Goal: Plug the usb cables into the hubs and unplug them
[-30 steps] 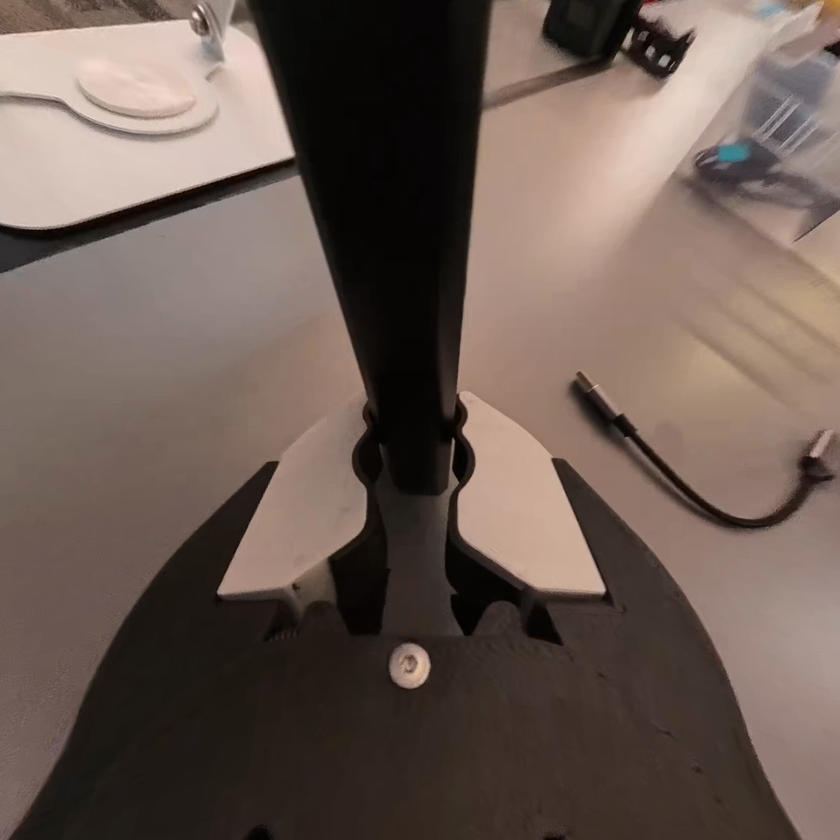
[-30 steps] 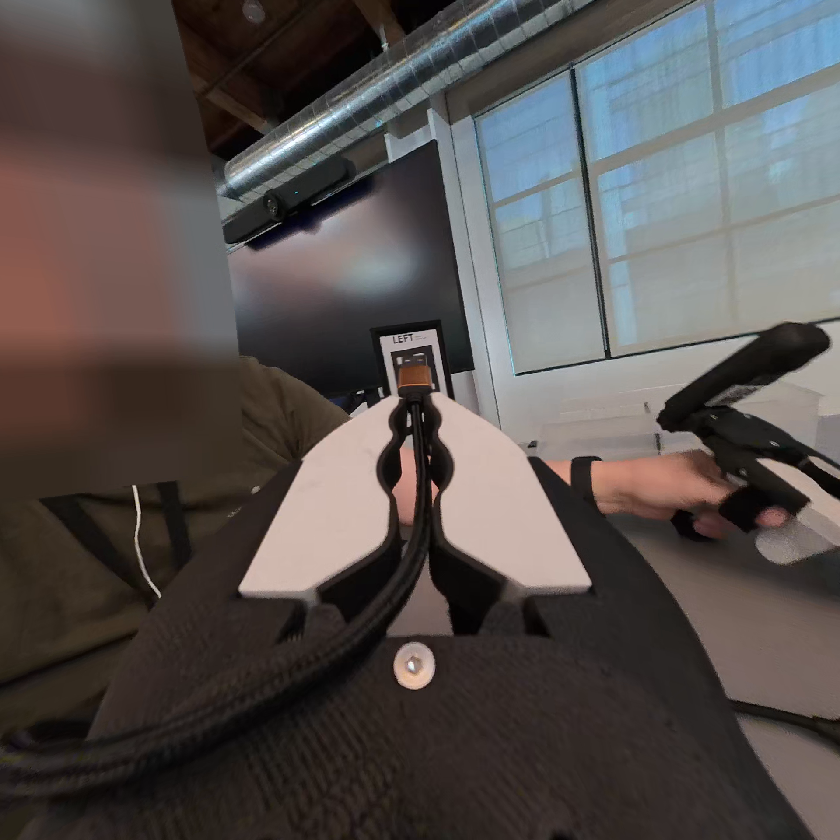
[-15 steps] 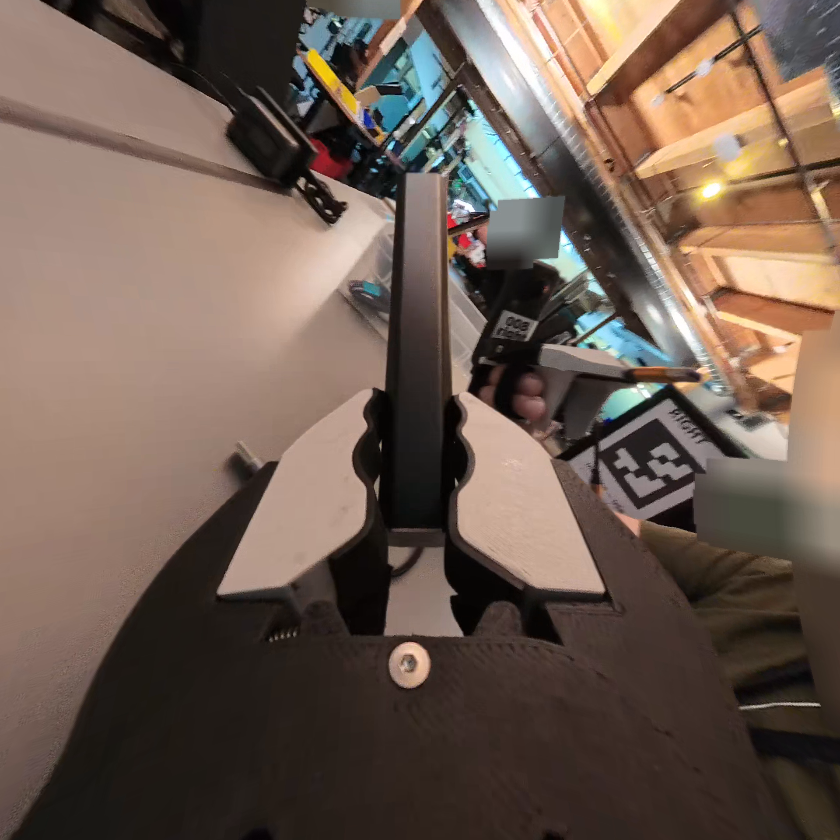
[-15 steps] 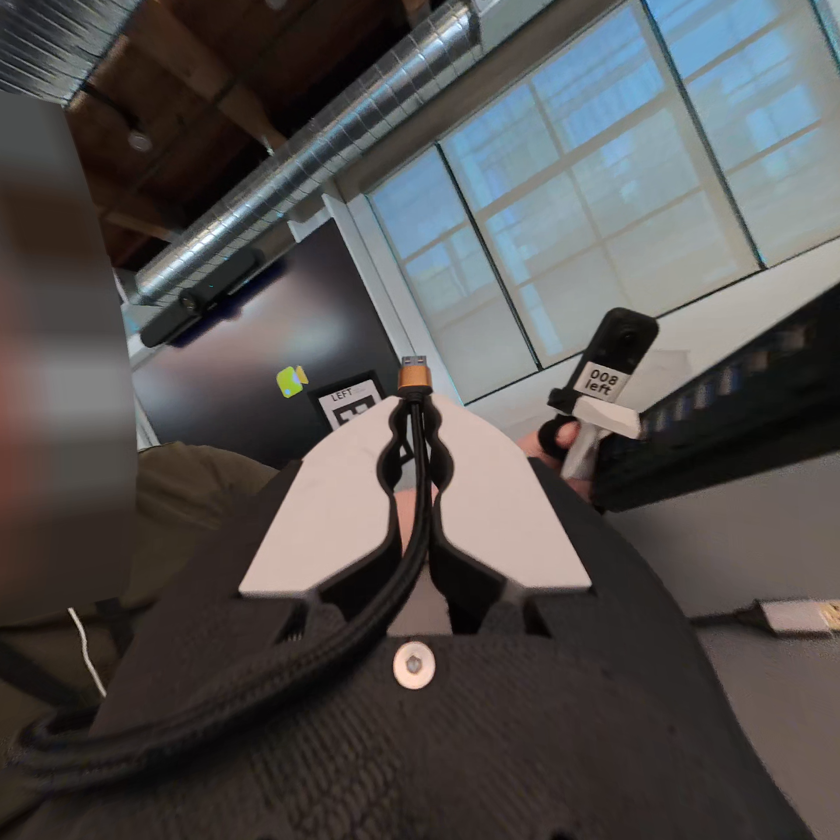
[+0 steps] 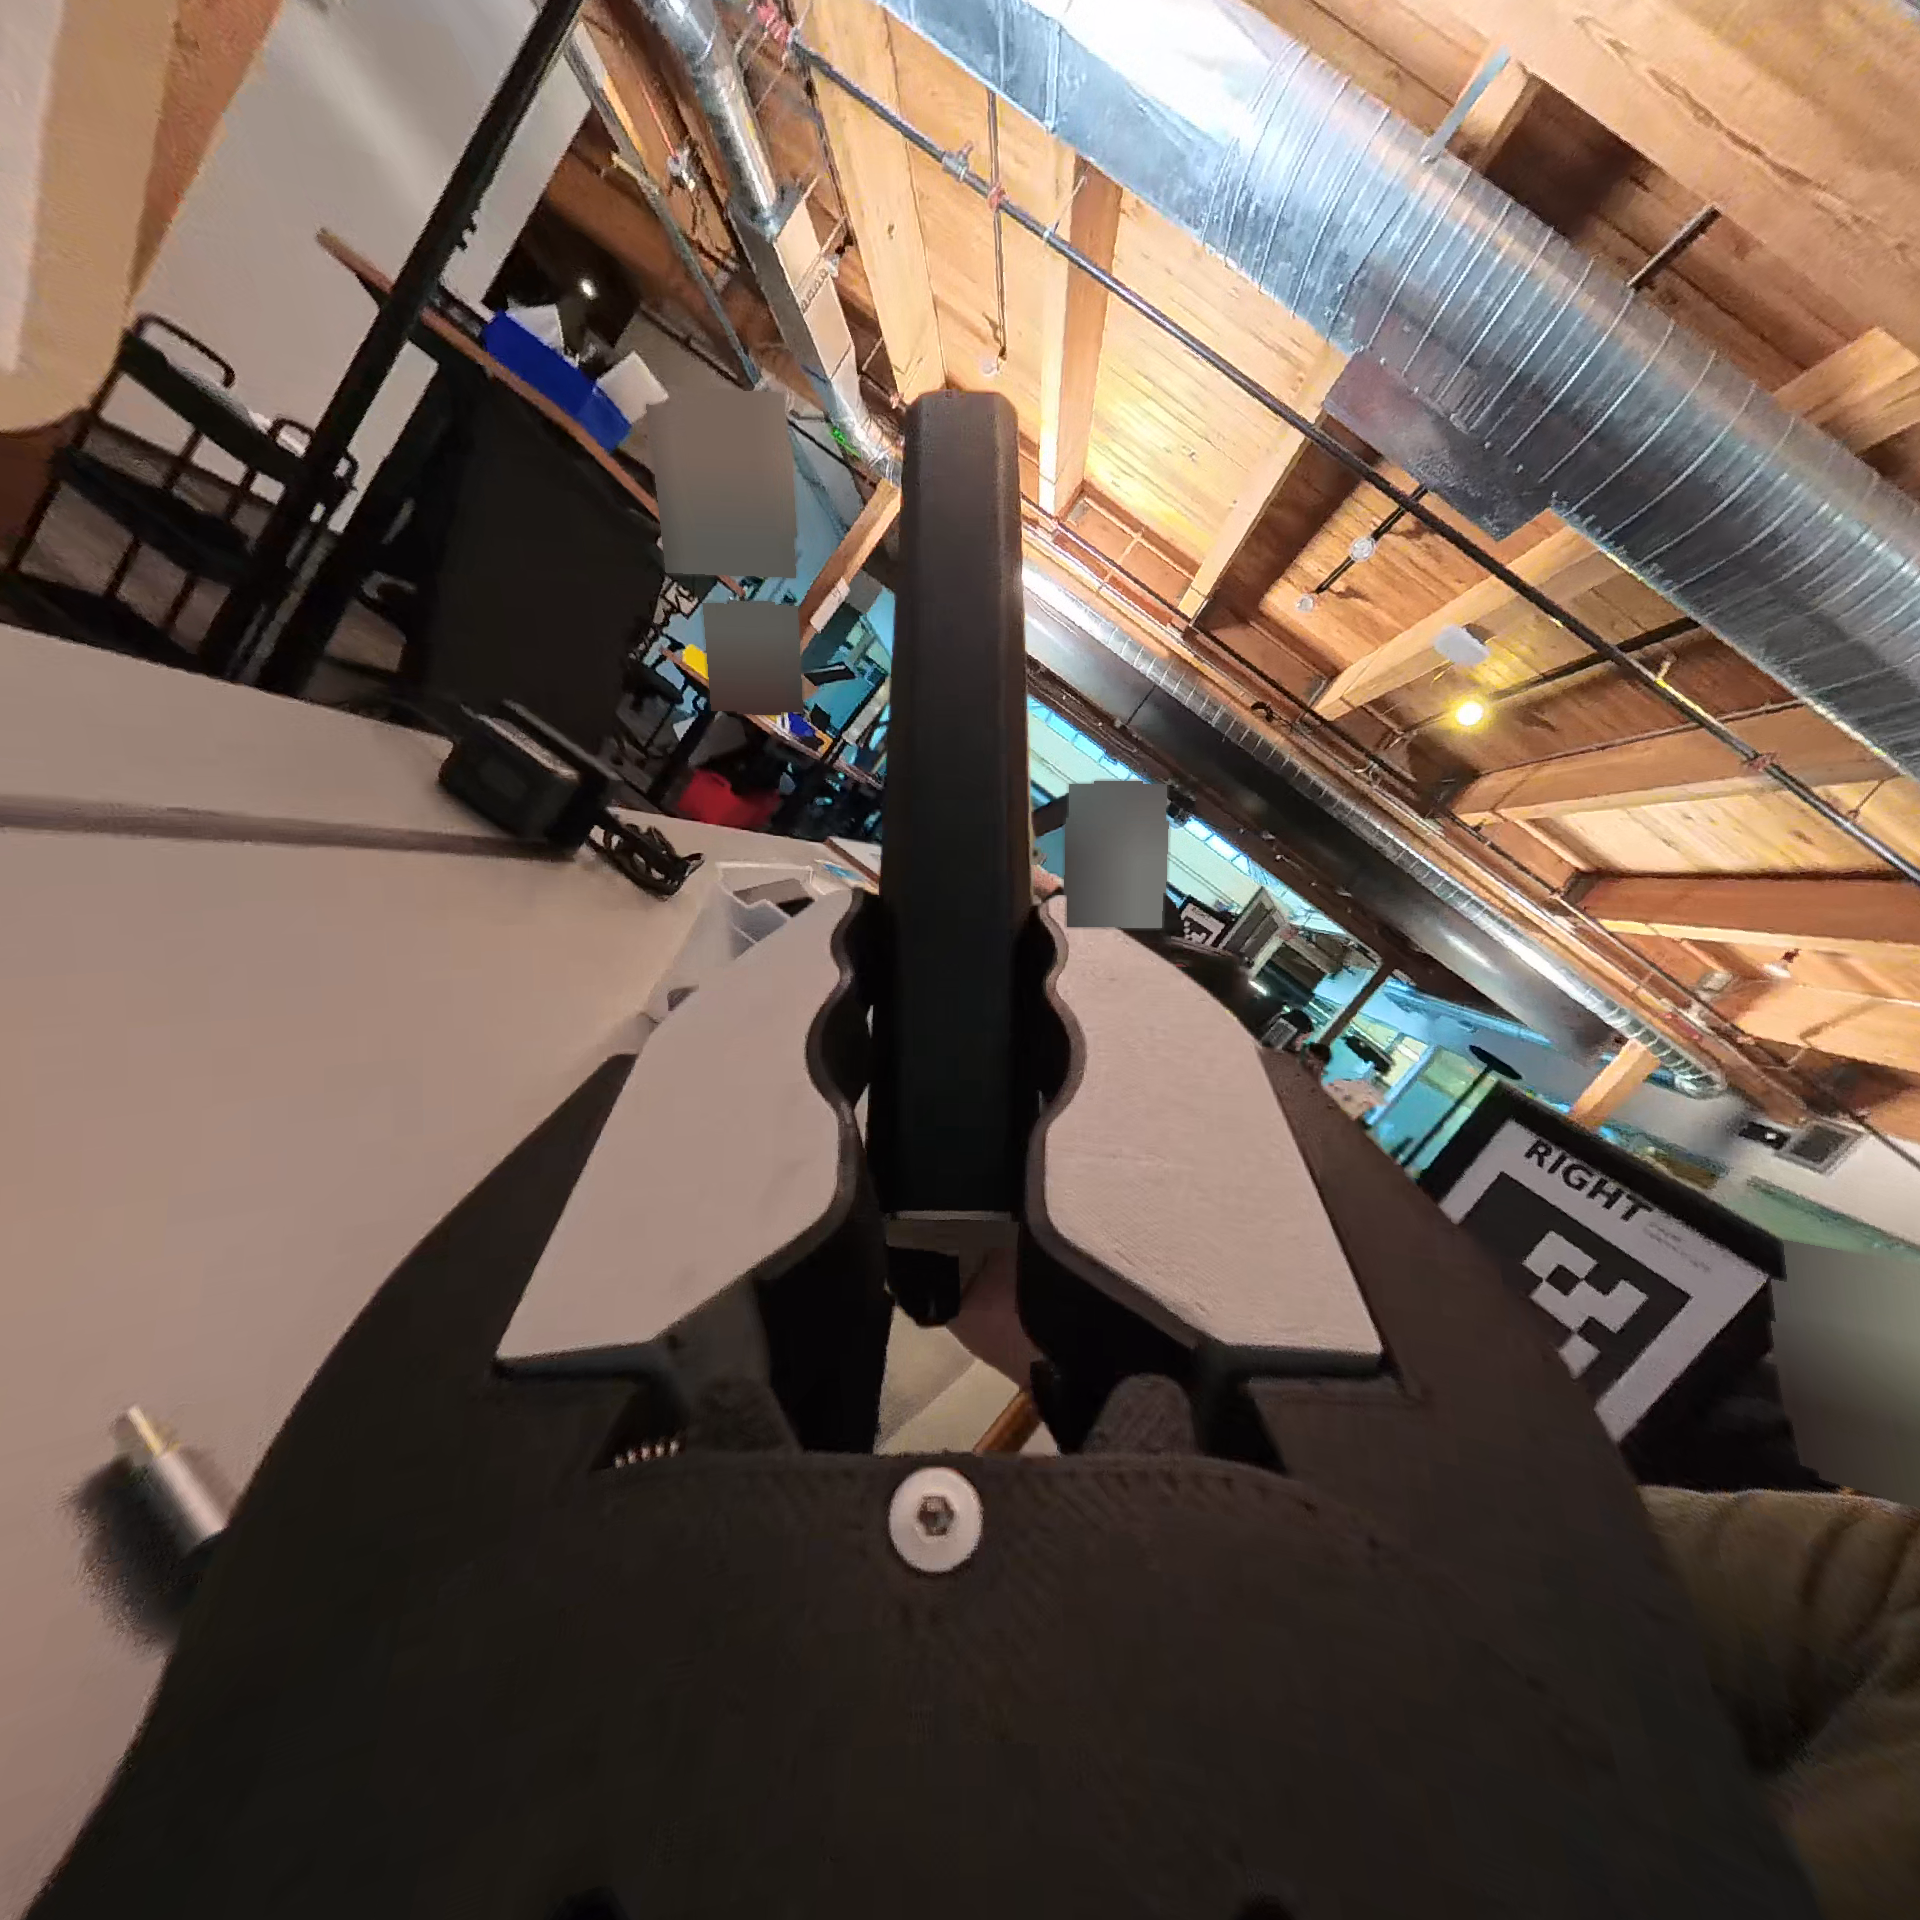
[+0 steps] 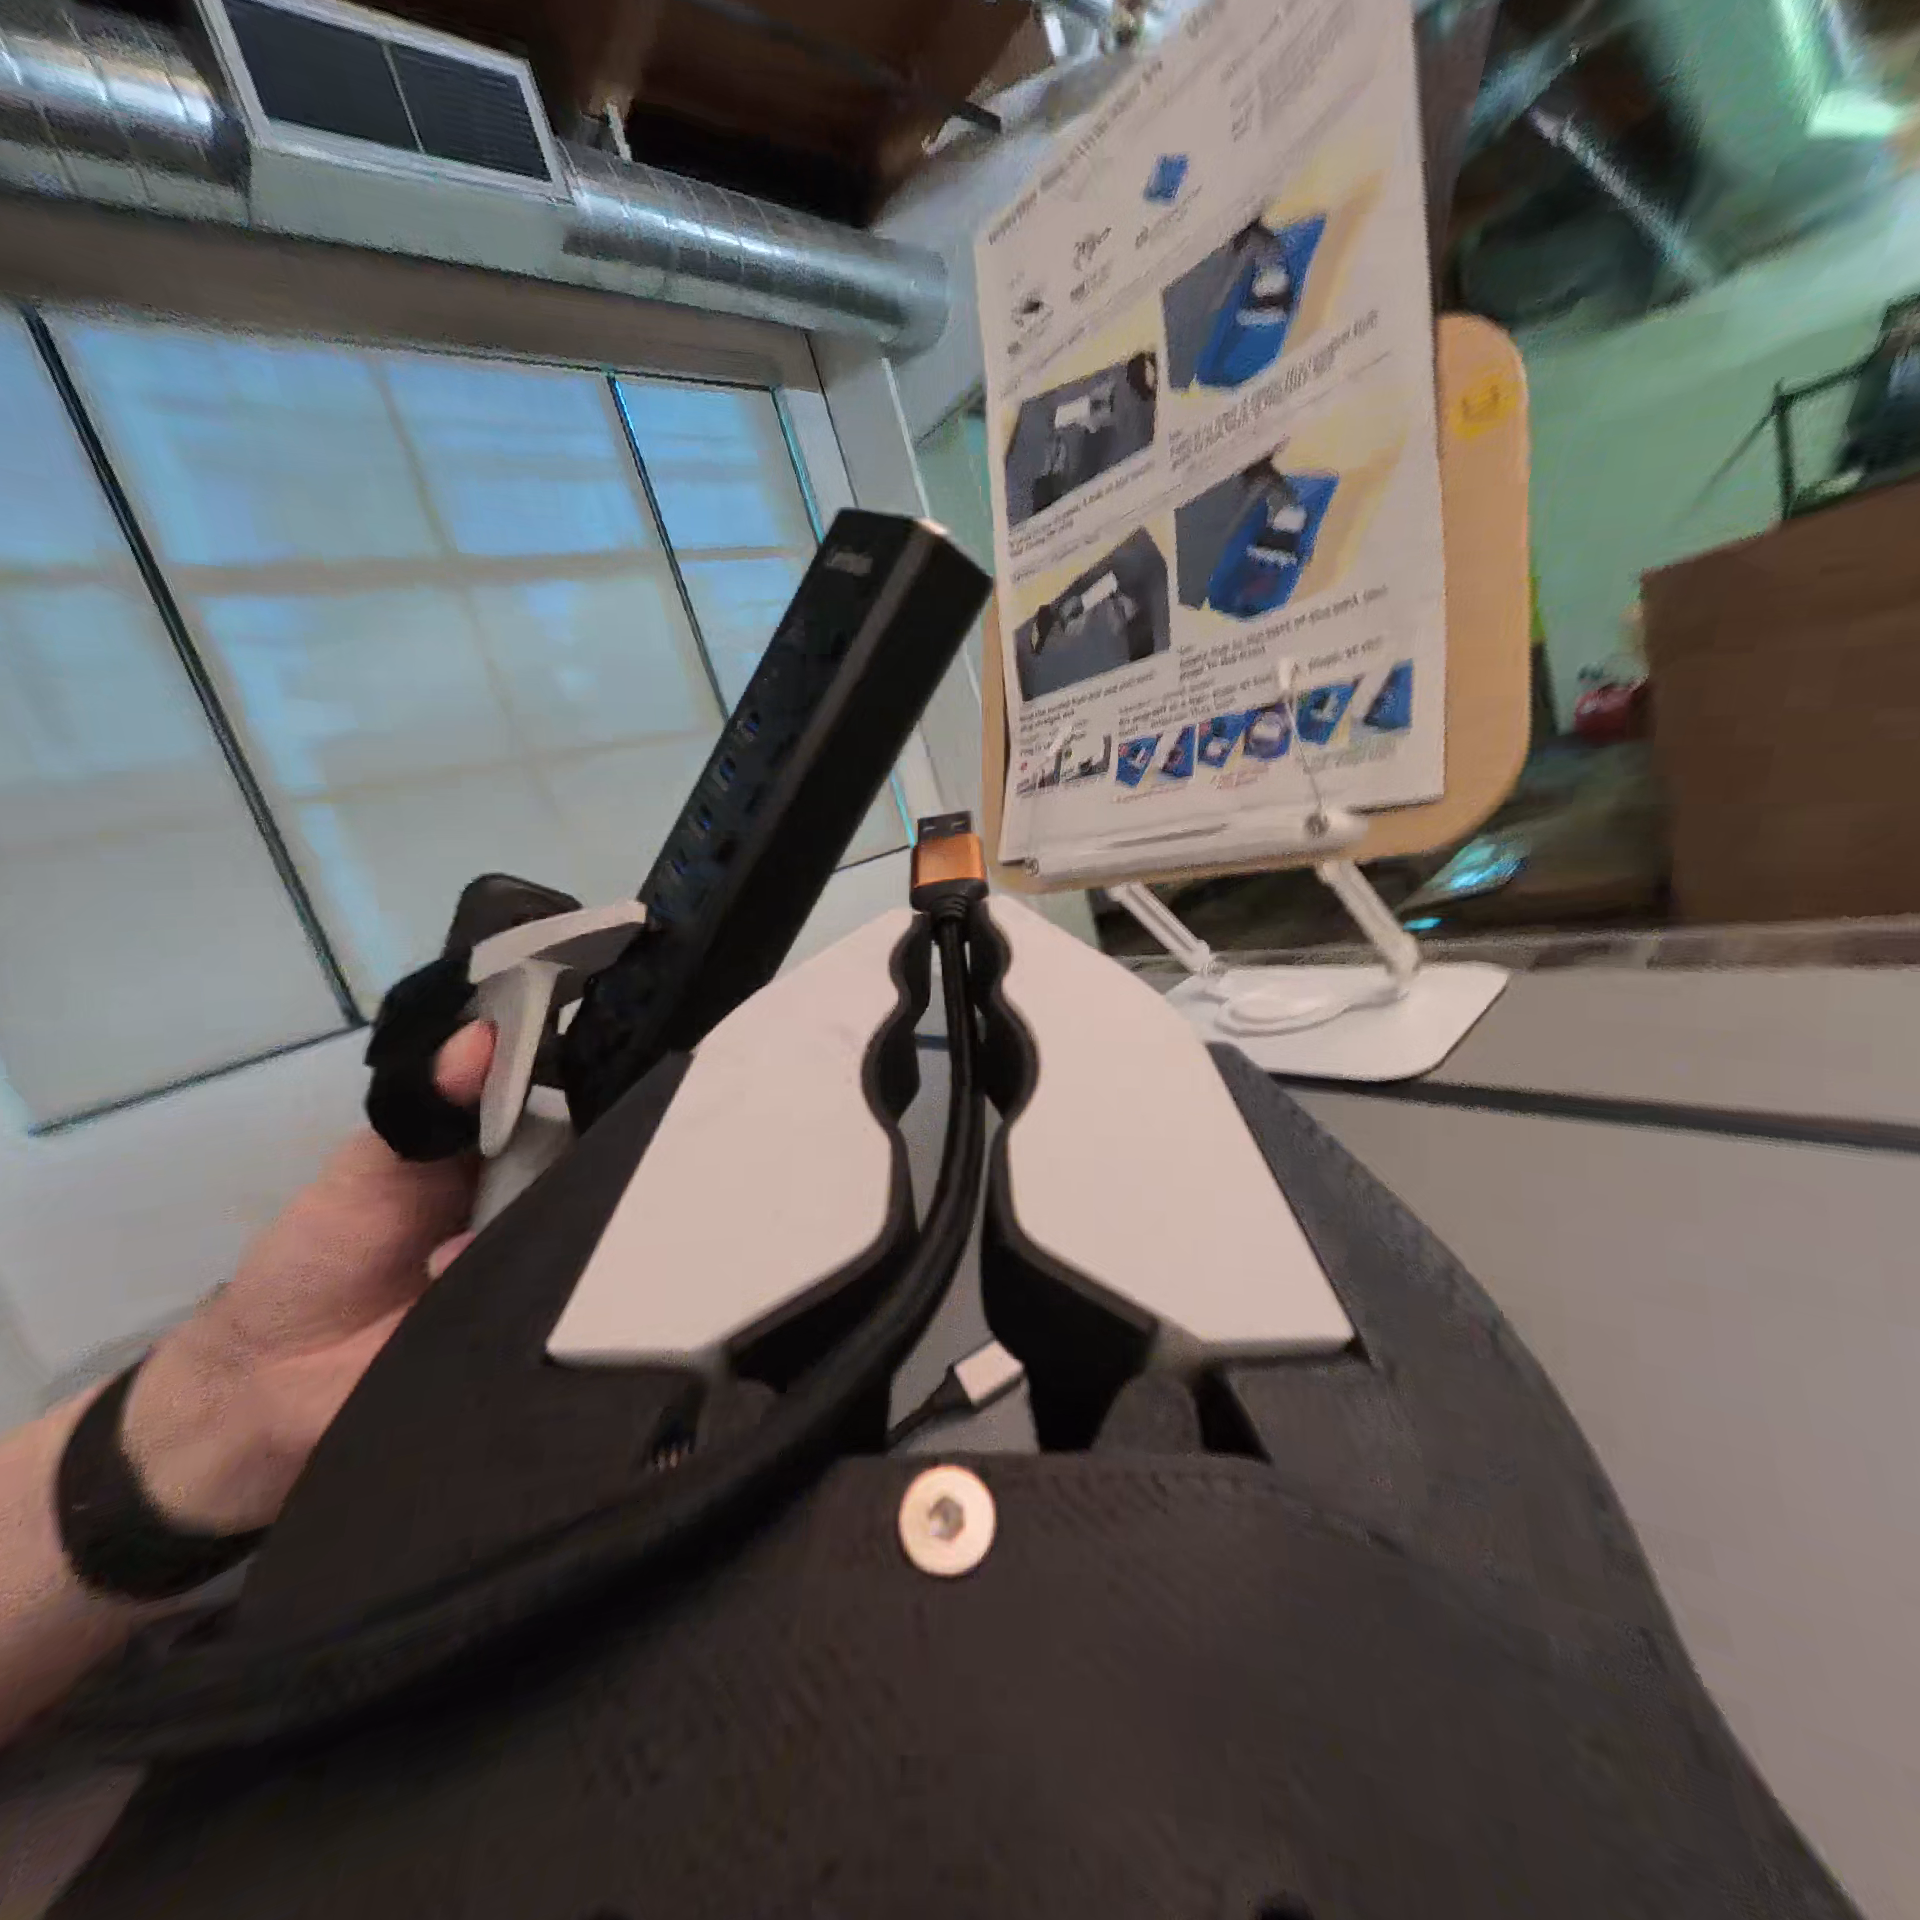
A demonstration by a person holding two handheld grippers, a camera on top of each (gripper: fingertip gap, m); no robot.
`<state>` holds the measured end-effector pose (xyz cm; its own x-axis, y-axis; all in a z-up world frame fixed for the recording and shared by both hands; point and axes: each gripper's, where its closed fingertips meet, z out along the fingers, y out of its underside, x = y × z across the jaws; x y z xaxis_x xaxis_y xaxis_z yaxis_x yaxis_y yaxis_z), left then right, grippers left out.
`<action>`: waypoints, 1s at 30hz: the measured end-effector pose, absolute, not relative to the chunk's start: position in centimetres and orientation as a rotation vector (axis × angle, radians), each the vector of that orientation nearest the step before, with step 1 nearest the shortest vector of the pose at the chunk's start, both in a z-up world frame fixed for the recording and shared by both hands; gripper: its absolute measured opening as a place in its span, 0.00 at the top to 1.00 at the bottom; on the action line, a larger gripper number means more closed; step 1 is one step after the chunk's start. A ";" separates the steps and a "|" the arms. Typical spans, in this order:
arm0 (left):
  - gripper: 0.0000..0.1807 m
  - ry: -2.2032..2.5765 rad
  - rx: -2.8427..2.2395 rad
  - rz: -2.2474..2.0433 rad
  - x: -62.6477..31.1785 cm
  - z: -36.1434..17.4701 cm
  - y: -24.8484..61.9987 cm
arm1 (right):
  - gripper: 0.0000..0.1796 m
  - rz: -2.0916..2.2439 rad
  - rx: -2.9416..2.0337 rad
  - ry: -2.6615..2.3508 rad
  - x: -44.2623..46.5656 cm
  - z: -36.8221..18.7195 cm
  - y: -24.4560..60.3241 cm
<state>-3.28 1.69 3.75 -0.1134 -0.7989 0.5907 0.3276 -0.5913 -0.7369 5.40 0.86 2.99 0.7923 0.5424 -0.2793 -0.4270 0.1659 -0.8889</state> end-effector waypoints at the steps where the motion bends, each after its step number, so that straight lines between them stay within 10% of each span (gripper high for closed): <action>1: 0.85 0.551 -1.341 -1.813 -3.3 4.3 1.3 | 0.96 0.649 -1.211 -0.131 5.0 3.6 0.4; 15: 0.86 0.421 -0.638 -1.041 -11.8 22.8 1.4 | 0.96 0.842 -1.076 -0.482 -1.4 20.4 -5.2; 30: 0.86 0.283 -0.580 -0.936 -14.2 21.9 3.4 | 0.96 0.786 -1.188 -0.495 -7.2 21.6 -4.6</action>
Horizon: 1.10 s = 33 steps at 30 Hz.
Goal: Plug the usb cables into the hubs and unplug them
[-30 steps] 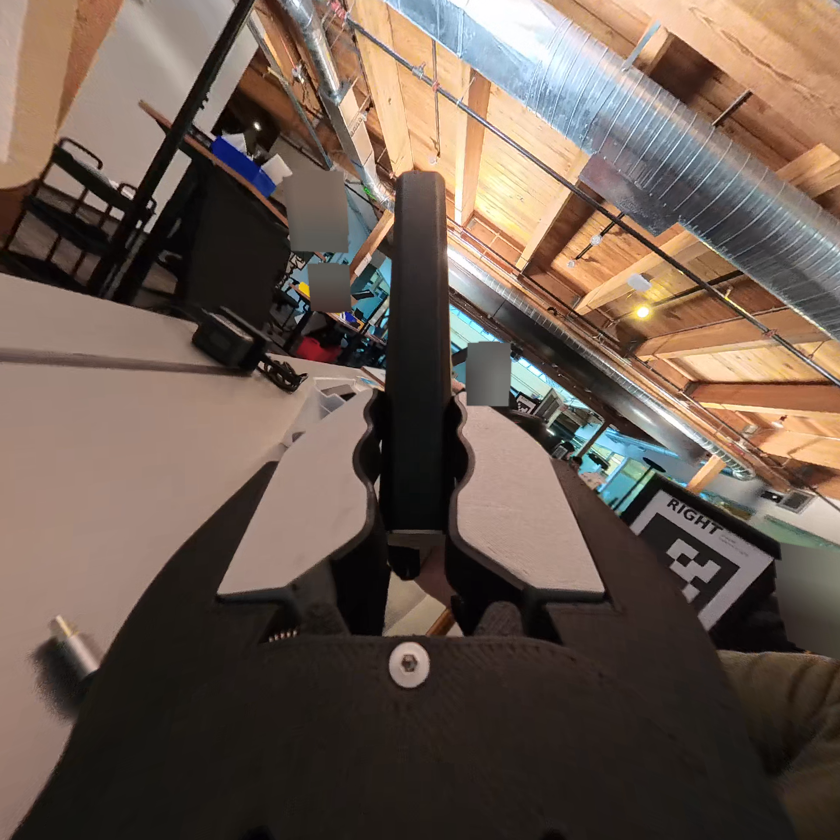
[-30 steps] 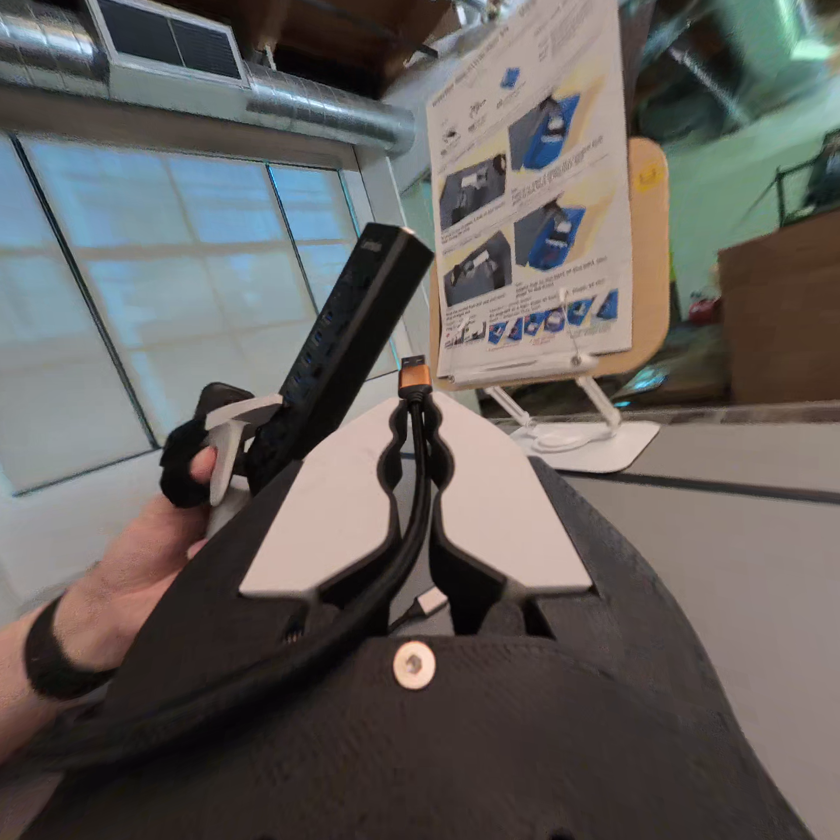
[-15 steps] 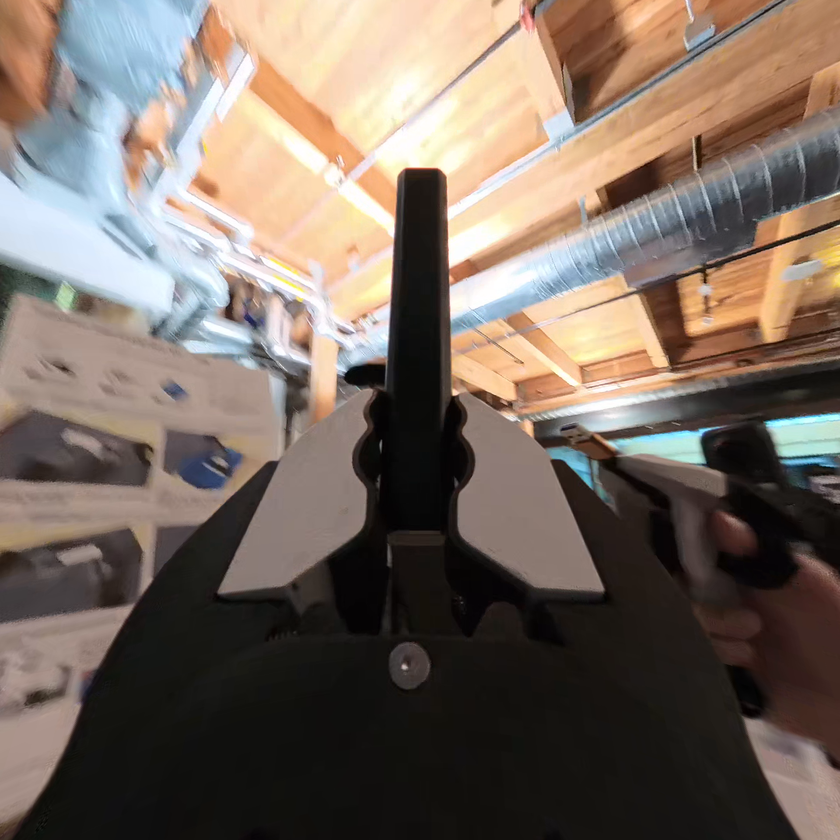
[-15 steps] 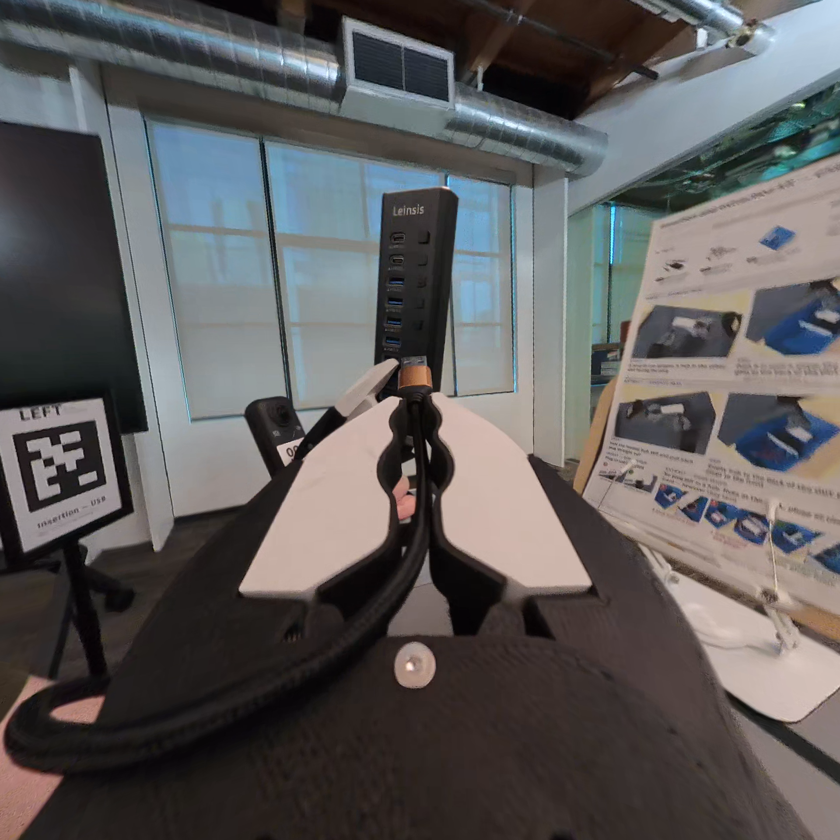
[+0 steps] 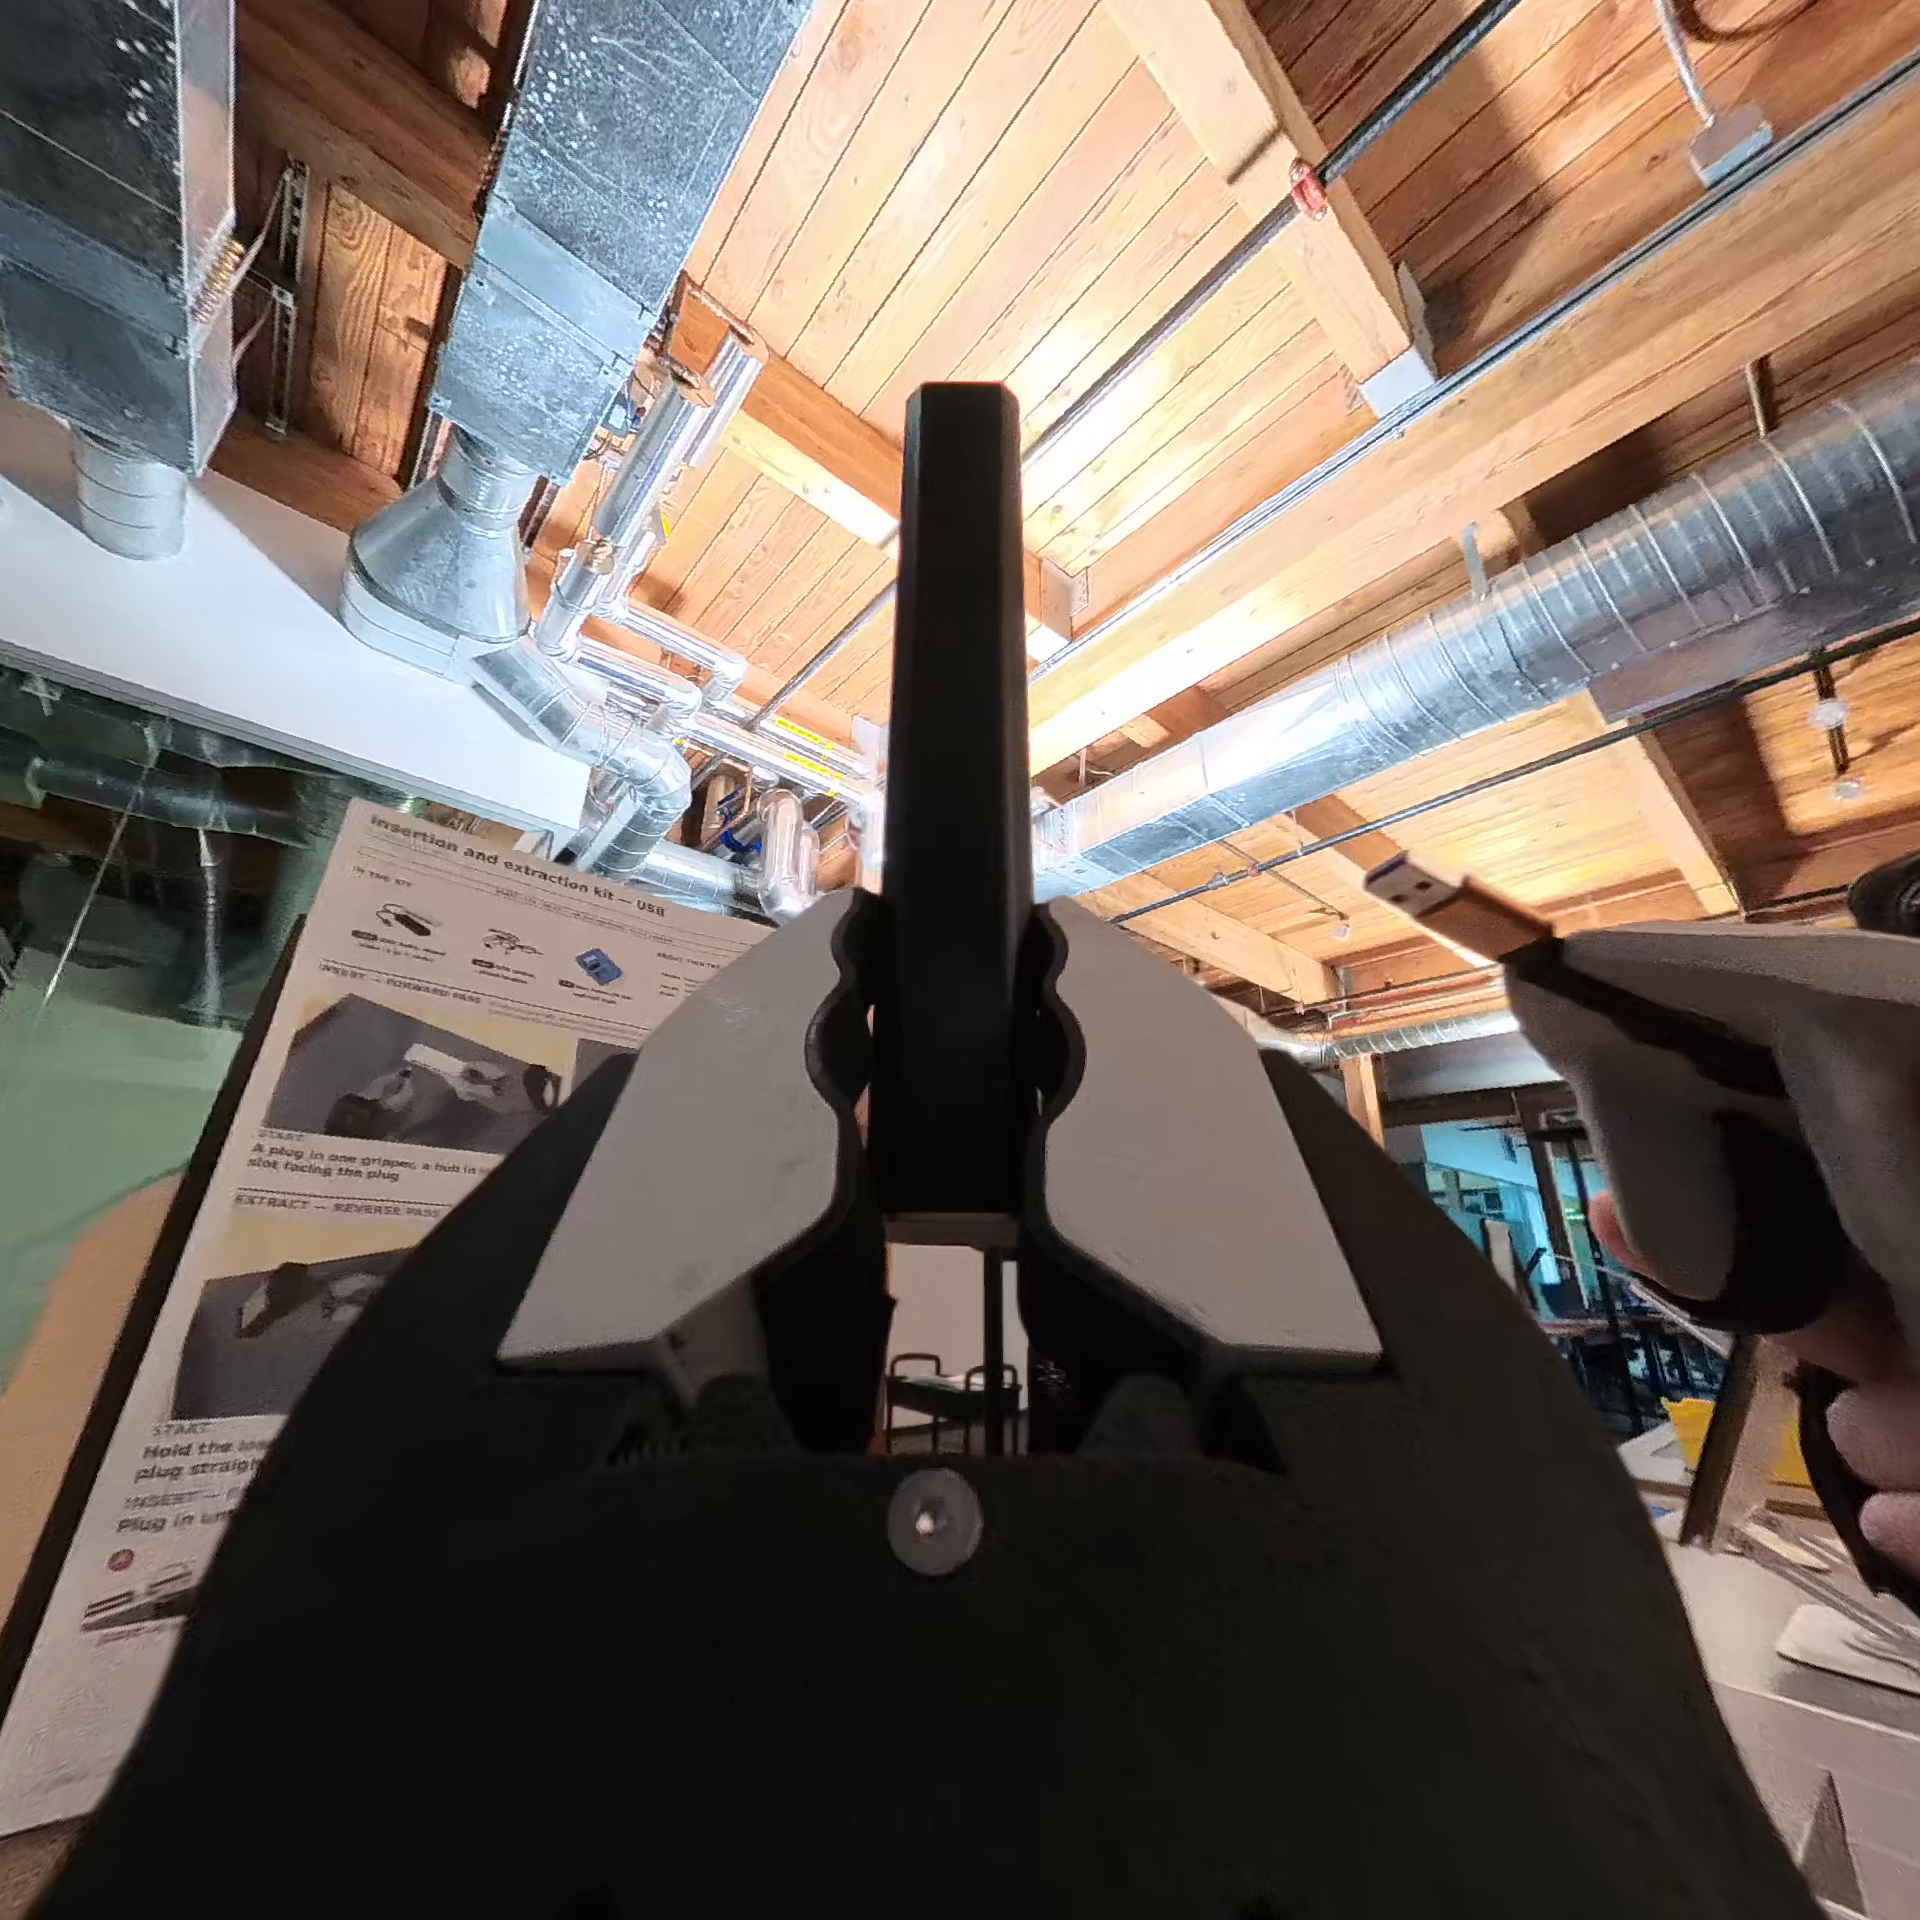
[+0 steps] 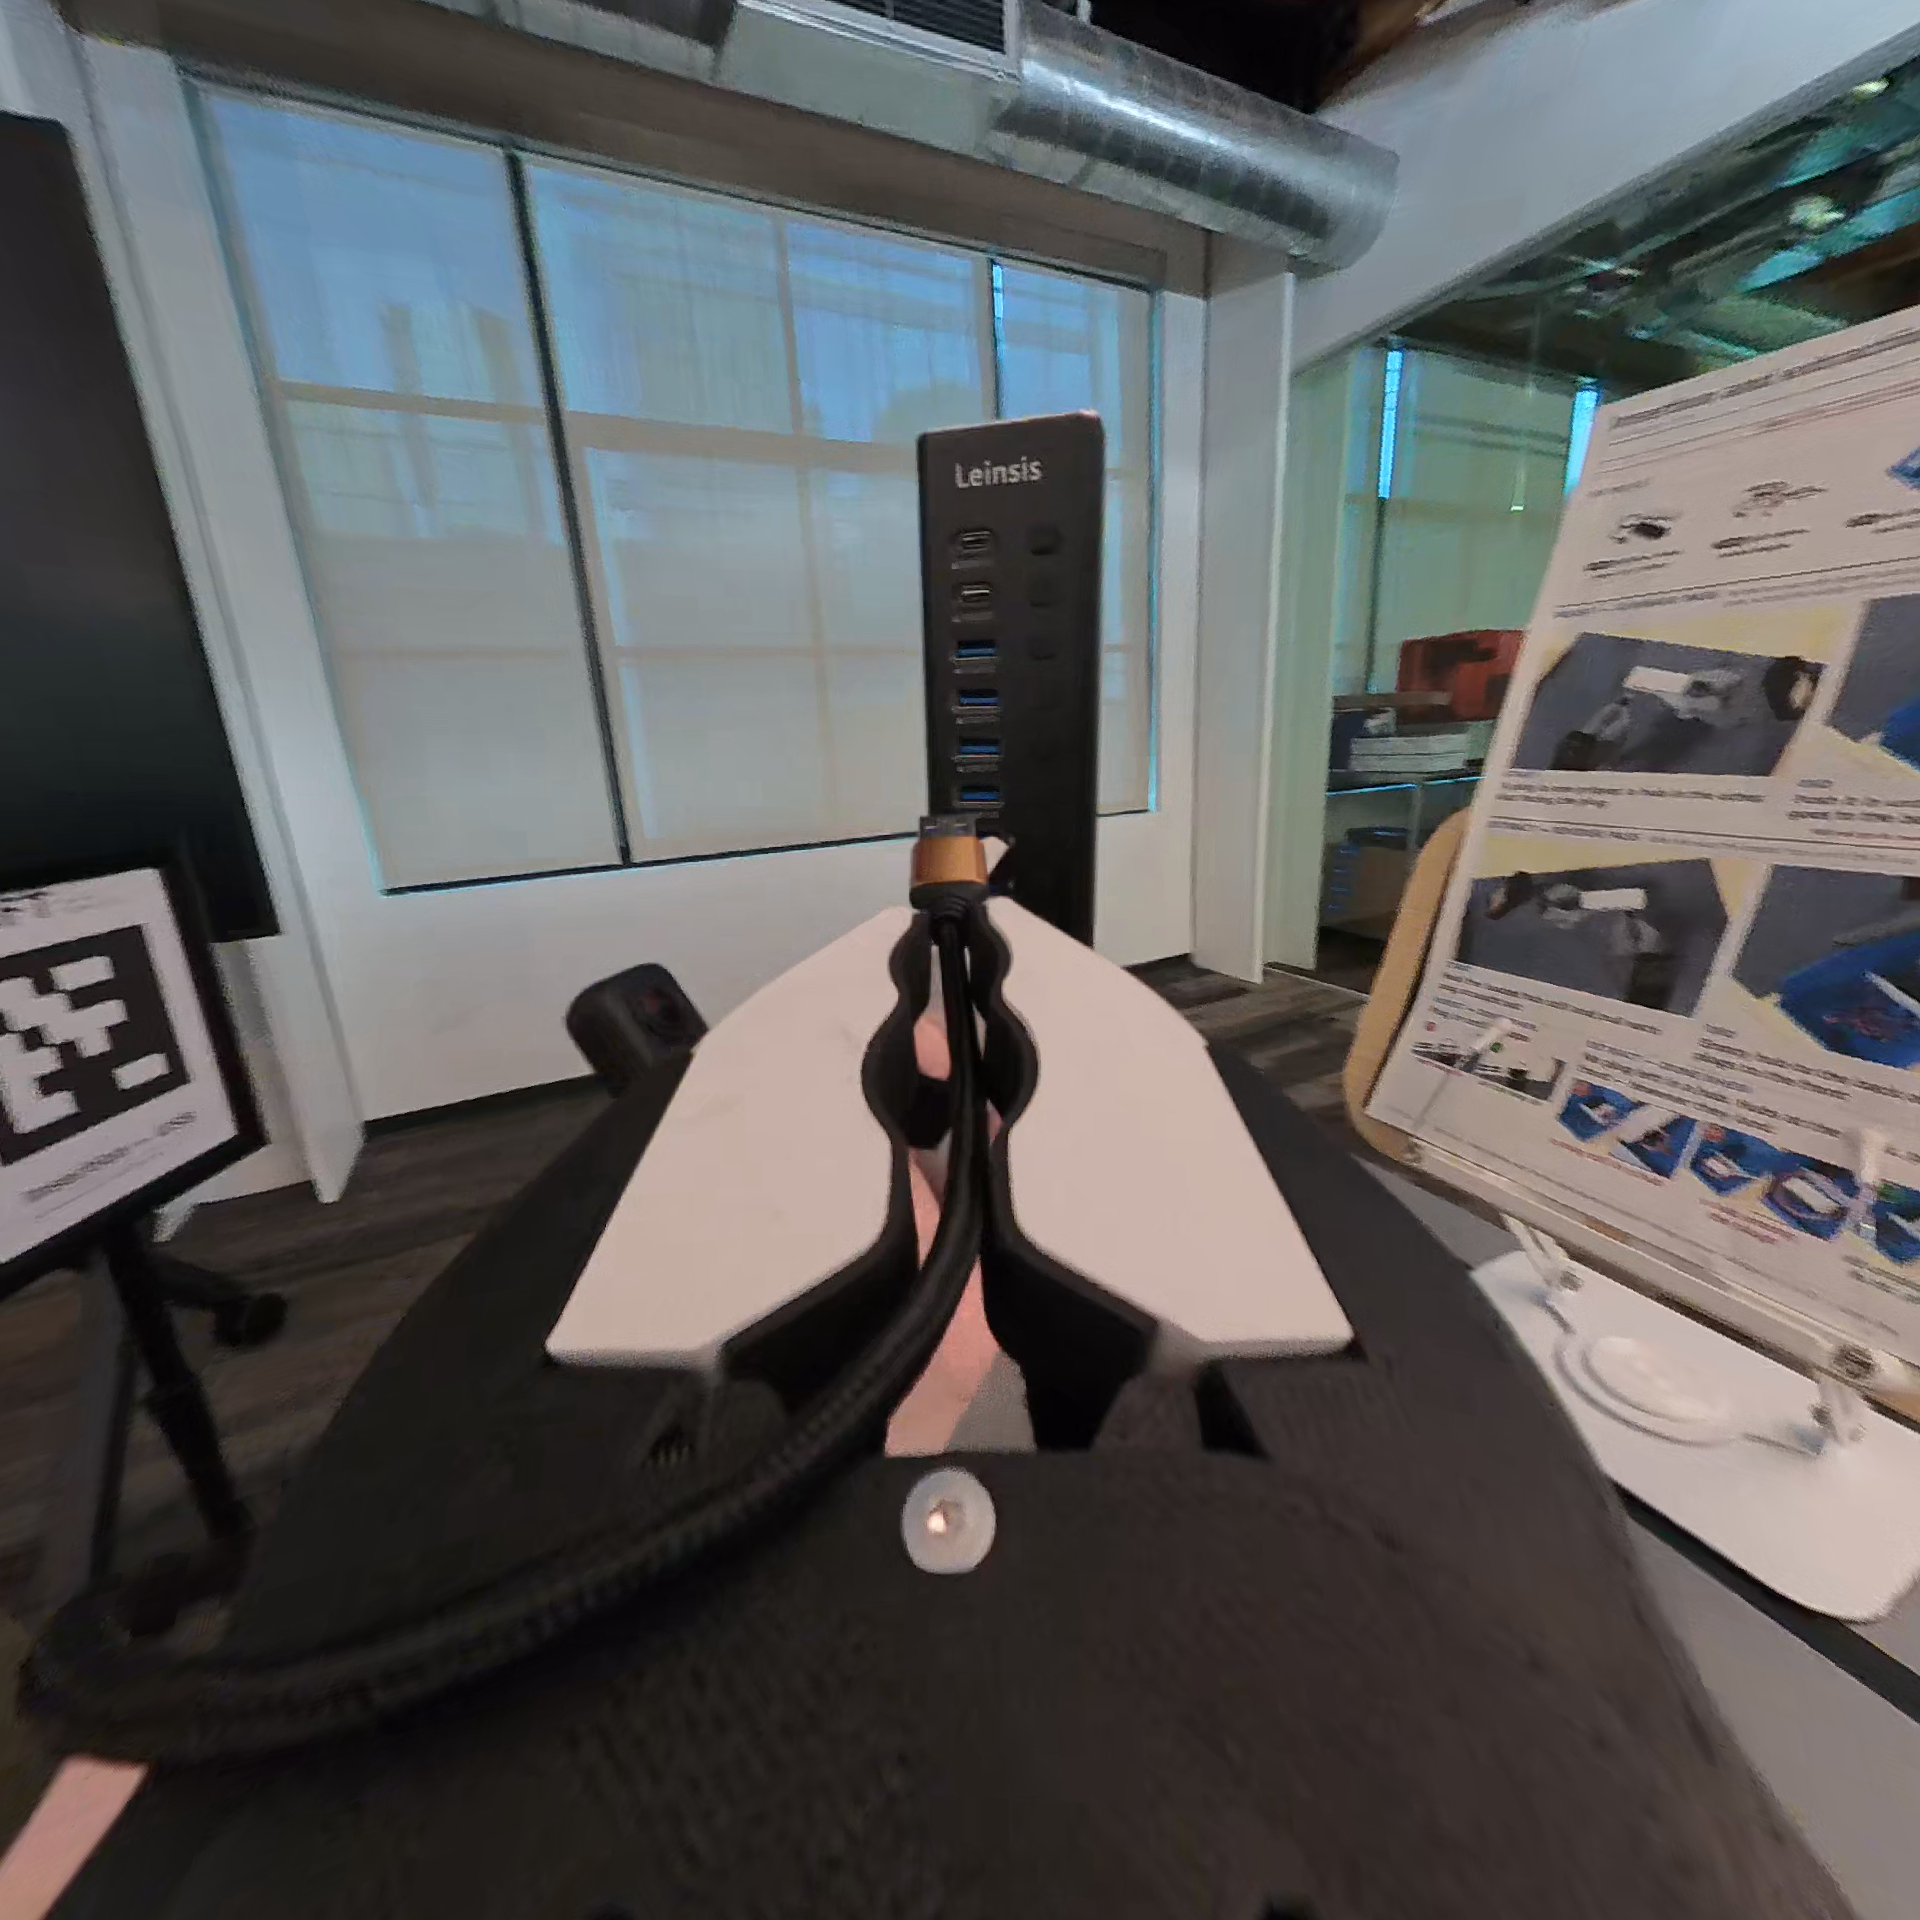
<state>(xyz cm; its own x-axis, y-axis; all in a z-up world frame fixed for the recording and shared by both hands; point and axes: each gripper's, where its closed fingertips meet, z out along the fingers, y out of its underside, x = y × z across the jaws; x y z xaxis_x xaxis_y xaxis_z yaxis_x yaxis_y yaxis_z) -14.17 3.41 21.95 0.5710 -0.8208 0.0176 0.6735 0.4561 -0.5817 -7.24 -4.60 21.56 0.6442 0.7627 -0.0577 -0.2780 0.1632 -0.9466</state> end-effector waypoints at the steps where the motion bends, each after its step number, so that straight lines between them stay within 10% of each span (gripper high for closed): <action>1: 0.86 0.279 -0.578 -0.940 -13.9 21.8 3.5 | 0.96 0.749 -1.196 -0.480 -7.2 21.4 -4.2; 33: 0.86 0.469 -0.443 -0.821 -8.2 21.1 0.7 | 0.96 0.631 -1.242 -0.424 -6.5 20.4 -2.2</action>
